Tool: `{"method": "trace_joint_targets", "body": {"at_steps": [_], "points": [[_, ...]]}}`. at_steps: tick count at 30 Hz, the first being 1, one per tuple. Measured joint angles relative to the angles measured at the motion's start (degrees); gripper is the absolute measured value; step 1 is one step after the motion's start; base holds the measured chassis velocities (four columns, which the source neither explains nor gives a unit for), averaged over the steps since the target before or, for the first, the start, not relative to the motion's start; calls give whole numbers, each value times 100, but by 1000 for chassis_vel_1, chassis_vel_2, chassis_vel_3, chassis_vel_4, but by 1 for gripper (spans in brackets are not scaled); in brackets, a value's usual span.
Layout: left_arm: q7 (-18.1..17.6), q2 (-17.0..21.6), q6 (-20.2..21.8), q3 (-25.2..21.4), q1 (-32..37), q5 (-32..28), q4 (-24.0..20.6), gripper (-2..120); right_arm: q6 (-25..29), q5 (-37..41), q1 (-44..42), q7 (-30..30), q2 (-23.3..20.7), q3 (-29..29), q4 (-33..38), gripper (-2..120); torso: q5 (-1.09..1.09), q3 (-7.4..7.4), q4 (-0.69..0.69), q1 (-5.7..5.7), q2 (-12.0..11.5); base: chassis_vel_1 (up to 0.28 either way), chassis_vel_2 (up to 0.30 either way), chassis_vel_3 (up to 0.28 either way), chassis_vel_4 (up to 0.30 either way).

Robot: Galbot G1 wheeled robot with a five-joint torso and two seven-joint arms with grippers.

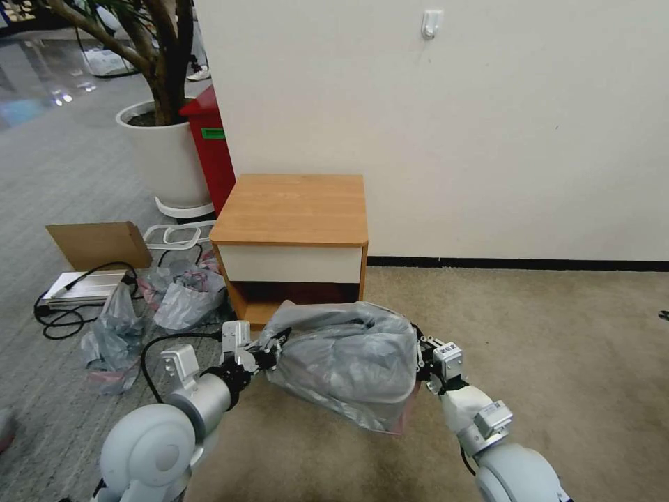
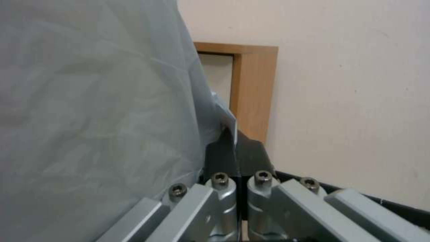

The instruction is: Pick up the garbage bag from the table and place it over the trash can.

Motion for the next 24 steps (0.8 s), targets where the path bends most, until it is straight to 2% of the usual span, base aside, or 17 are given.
{"method": "trace_joint_targets", "body": {"at_steps": [10,21,24], "points": [[-99,-59,20,30,26,-356,-140,9,57,-47,287,13,99,-75,-434,0,0,0,0,0,0,0,0,0,0],[-159,-162,23,24,-56,-526,-78,9,117,-248,468,137,246,-149,-628,0,0,0,0,0,0,0,0,0,0],[-182,-165,27,16,-79,-544,-30,9,115,-325,480,233,255,-149,-634,7,0,0,0,0,0,0,0,0,0]]}}
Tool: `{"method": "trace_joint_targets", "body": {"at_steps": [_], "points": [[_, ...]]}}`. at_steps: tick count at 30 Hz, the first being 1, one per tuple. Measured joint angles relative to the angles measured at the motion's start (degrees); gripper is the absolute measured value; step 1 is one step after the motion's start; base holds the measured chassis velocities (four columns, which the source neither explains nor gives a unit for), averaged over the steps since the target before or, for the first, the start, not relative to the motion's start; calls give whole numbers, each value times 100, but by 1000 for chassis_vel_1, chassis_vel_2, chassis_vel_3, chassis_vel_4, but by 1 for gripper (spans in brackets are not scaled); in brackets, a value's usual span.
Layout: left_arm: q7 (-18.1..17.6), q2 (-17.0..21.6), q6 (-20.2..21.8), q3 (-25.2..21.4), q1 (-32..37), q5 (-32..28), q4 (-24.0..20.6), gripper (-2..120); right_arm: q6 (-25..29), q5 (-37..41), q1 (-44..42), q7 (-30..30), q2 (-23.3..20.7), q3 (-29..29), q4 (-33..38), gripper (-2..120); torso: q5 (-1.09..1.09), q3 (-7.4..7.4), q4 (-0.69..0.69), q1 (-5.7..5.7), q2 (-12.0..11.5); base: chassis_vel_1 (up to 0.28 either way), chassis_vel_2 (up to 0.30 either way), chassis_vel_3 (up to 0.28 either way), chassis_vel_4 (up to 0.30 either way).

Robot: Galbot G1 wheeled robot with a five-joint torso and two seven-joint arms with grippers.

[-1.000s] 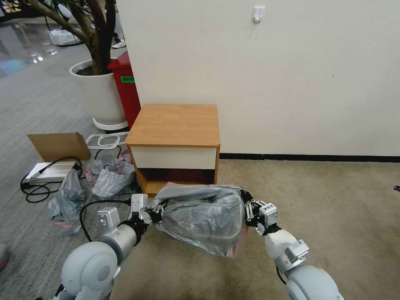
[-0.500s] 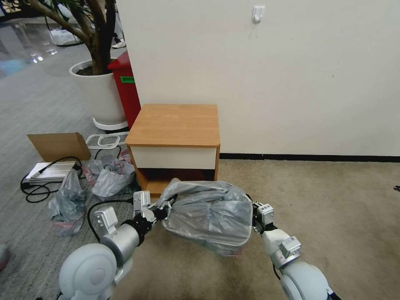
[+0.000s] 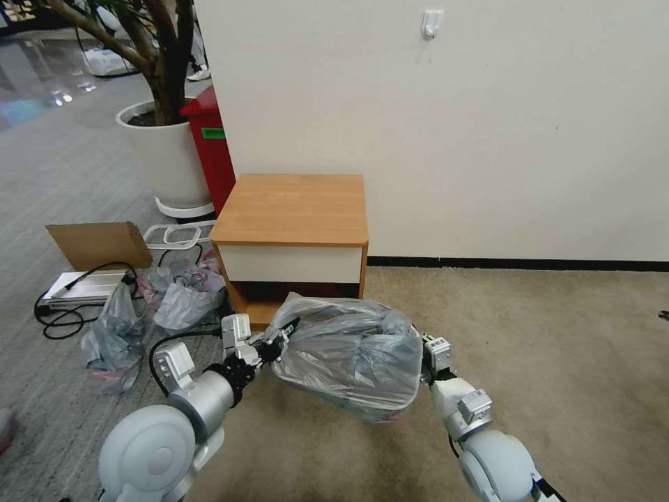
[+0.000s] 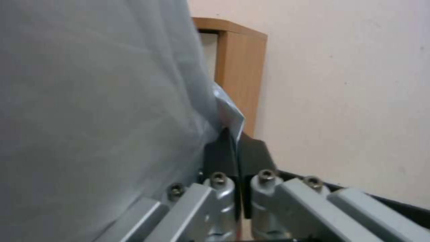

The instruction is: Pick up the garbage bag from the table and place it over the trash can.

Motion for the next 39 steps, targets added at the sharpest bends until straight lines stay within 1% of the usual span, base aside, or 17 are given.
{"method": "trace_joint_targets", "body": {"at_steps": [1,2,3,6,7,8,10,13,15,16,17,19,20,24,28,33,39], "points": [[-7,1,2,-3,-5,-3,17,9,-6,-8,1,27,0,0,2,10,0,0,0,0,0,0,0,0,0],[-38,3,7,-15,-26,-9,69,9,-21,-14,-3,73,-8,0,26,18,0,0,0,0,0,0,0,0,0],[-38,3,7,-15,-26,-9,69,9,-21,-14,-3,73,-8,0,26,18,0,0,0,0,0,0,0,0,0],[-110,3,35,-89,-106,-28,185,9,-190,48,-111,58,-64,35,211,31,0,0,0,0,0,0,0,0,0],[-110,3,35,-89,-106,-28,185,9,-190,48,-111,58,-64,35,211,31,0,0,0,0,0,0,0,0,0],[-146,3,40,-135,-145,-55,239,9,-330,143,-183,12,-92,69,330,38,0,0,0,0,0,0,0,0,0],[-167,2,42,-159,-161,-72,265,9,-378,203,-218,5,-97,84,380,41,0,0,0,0,0,0,0,0,0],[-282,-36,46,-264,-205,-163,382,7,-512,543,-351,37,-98,158,534,58,0,0,0,0,0,0,0,0,0],[-297,-41,45,-277,-209,-172,390,7,-523,576,-364,37,-99,172,548,60,0,0,0,0,0,0,0,0,0],[-332,-56,45,-295,-212,-192,405,5,-531,659,-395,25,-102,203,559,63,0,0,0,0,0,0,0,0,0],[-369,-78,45,-304,-212,-211,418,5,-536,794,-438,-33,-114,250,566,71,0,0,0,0,0,0,0,0,0],[-381,-89,45,-304,-209,-216,418,5,-548,850,-451,-50,-116,268,573,75,0,0,0,0,0,0,0,0,0],[-396,-115,44,-303,-198,-220,414,5,-620,983,-462,-36,-113,284,599,82,0,0,0,0,0,0,0,0,0],[-412,-179,44,-284,-191,-230,392,5,-1008,819,-508,361,-43,289,717,96,0,0,0,0,0,0,0,0,0],[-416,-194,46,-285,-181,-245,390,5,-1189,518,-587,645,-4,360,741,100,0,0,0,0,0,0,0,0,0],[-478,-208,45,-294,-204,-264,413,5,-1245,693,-708,664,3,446,807,100,0,0,0,0,0,0,0,0,0],[-571,-241,31,-306,-248,-310,440,5,-1391,1648,-876,701,65,558,1041,100,0,0,0,0,0,0,0,0,0]]}}
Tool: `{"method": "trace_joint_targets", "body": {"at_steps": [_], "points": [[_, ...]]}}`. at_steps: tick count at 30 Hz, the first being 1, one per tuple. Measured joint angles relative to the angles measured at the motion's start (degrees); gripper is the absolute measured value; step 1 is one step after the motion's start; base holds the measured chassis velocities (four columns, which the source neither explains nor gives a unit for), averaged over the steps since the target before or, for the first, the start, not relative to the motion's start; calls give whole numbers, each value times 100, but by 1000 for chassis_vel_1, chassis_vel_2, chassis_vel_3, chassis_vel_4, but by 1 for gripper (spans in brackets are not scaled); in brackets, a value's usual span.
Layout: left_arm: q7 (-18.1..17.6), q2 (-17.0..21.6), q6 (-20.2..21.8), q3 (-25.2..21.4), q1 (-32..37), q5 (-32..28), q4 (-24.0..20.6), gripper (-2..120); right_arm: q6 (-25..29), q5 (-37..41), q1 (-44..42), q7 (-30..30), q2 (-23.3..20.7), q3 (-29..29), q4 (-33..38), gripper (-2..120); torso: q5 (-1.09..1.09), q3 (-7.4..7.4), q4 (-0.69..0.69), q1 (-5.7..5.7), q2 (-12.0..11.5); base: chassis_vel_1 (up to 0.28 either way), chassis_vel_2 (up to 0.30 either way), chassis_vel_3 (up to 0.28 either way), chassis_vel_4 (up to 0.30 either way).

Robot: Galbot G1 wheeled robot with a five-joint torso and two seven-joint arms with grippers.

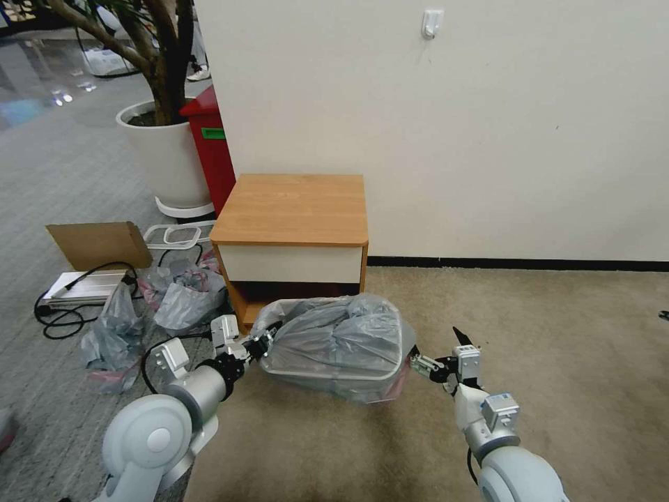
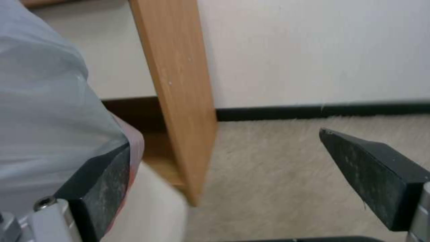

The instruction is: Pick up the garbage bag from the table and place it over the trash can.

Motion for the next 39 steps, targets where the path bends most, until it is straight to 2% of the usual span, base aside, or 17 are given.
{"method": "trace_joint_targets", "body": {"at_steps": [3,8,15,22,23,28,29,33,34,37,38,39], "points": [[-5,-4,-13,-3,-10,7,43,5,-88,692,-99,-84,15,28,237,100,0,0,0,0,0,0,0,0,0],[-10,10,-15,-8,-59,88,155,4,-267,962,-252,-70,23,53,580,100,-1,0,0,0,0,0,0,0,0],[-16,82,-15,17,-126,338,322,4,-327,824,-388,5,62,158,866,100,0,0,0,0,0,0,0,0,0],[-40,193,27,135,-144,760,371,4,-29,446,-406,-21,107,306,1055,100,-1,0,-1,0,0,0,0,0,0],[-40,255,35,201,-130,961,359,4,133,315,-374,-105,102,342,1128,94,-1,0,-1,0,0,0,0,0,0],[5,366,38,314,-101,1310,278,4,349,32,-297,-281,24,356,1260,86,0,0,0,0,0,0,0,0,0],[30,405,38,353,-95,1444,245,4,421,-148,-261,-360,-41,342,1320,78,0,0,0,0,0,0,0,0,0],[193,574,19,579,-99,2223,160,4,665,-1337,16,-847,-570,33,1562,60,0,0,0,0,0,0,0,0,0],[193,574,19,579,-99,2223,160,4,665,-1337,16,-847,-570,33,1562,60,0,0,0,0,0,0,0,0,0],[243,595,4,693,-81,2471,154,4,687,-2016,309,-1274,-998,-232,1631,46,0,0,0,0,0,0,0,0,0],[287,595,-11,786,-50,2723,146,4,665,-2414,580,-1618,-1348,-397,1632,40,1,0,0,0,0,0,0,0,0],[287,595,-11,786,-50,2723,146,4,665,-2414,580,-1618,-1348,-397,1632,40,1,0,0,0,0,0,0,0,0]]}}
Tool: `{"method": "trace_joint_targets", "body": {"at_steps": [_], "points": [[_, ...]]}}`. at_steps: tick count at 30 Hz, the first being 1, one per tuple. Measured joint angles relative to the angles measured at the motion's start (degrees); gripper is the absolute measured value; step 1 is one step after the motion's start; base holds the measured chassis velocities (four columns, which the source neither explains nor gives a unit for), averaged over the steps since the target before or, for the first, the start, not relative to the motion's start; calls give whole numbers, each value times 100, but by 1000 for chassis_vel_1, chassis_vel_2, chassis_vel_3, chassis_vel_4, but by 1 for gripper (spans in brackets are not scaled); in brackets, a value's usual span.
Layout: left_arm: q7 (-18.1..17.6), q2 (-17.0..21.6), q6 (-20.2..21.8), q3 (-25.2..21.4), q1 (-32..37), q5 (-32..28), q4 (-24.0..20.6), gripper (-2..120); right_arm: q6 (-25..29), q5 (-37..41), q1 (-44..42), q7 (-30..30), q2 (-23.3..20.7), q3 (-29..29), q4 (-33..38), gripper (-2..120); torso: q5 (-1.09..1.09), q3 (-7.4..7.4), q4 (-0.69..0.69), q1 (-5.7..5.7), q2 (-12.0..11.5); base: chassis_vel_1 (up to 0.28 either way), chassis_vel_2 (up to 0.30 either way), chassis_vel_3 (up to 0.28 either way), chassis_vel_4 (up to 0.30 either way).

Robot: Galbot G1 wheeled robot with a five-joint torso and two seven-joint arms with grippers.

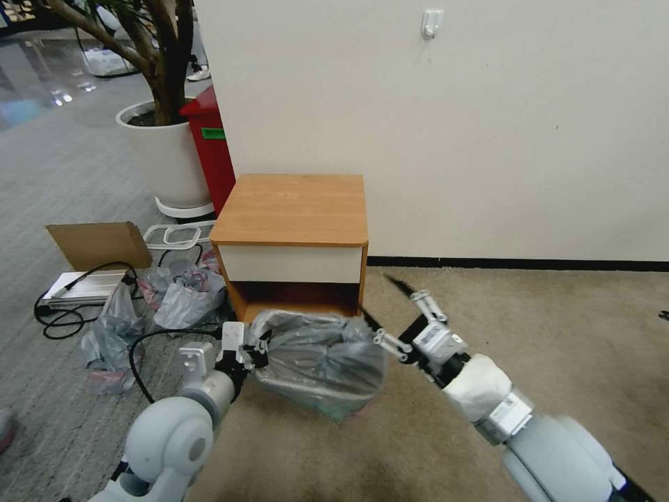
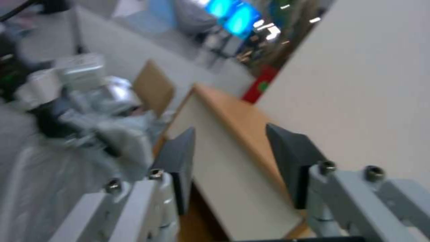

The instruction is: Pick up the garbage bag from the table and place it over the trash can.

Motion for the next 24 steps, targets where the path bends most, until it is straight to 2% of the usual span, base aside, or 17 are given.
{"method": "trace_joint_targets", "body": {"at_steps": [2,3,4,6,8,9,11,13,24], "points": [[97,21,-62,141,67,546,-6,4,-127,-235,381,-337,-455,-212,0,32,0,0,1,0,0,0,0,0,0],[149,21,-128,262,111,1091,-11,4,-395,-148,720,-504,-877,-482,-4,27,-1,0,1,0,0,0,0,0,0],[149,21,-128,262,111,1091,-11,4,-395,-148,720,-504,-877,-482,-4,27,-1,0,1,0,0,0,0,0,0],[200,-44,-206,407,169,1680,-45,4,-1046,588,1189,-402,-1444,-1044,-31,18,-1,0,1,0,0,0,0,0,0],[247,-111,-286,537,213,2098,-55,4,-1608,1180,1597,-169,-1762,-1536,-130,10,0,0,1,0,0,0,0,0,0],[247,-111,-286,537,213,2098,-55,4,-1608,1180,1597,-169,-1762,-1536,-130,10,0,0,1,0,0,0,0,0,0],[279,-167,-334,722,238,2344,-63,4,-2197,1558,2159,-53,-1906,-2071,-255,0,0,0,0,0,0,0,0,0,0],[281,-219,-349,822,231,2493,-63,4,-2487,1684,2460,-42,-1897,-2450,-403,0,-1,0,0,0,0,0,0,0,0],[273,-235,-363,1034,250,2868,-155,4,-2951,1678,3385,21,-1617,-3656,-1086,0,-1,0,0,0,0,0,0,0,0]]}}
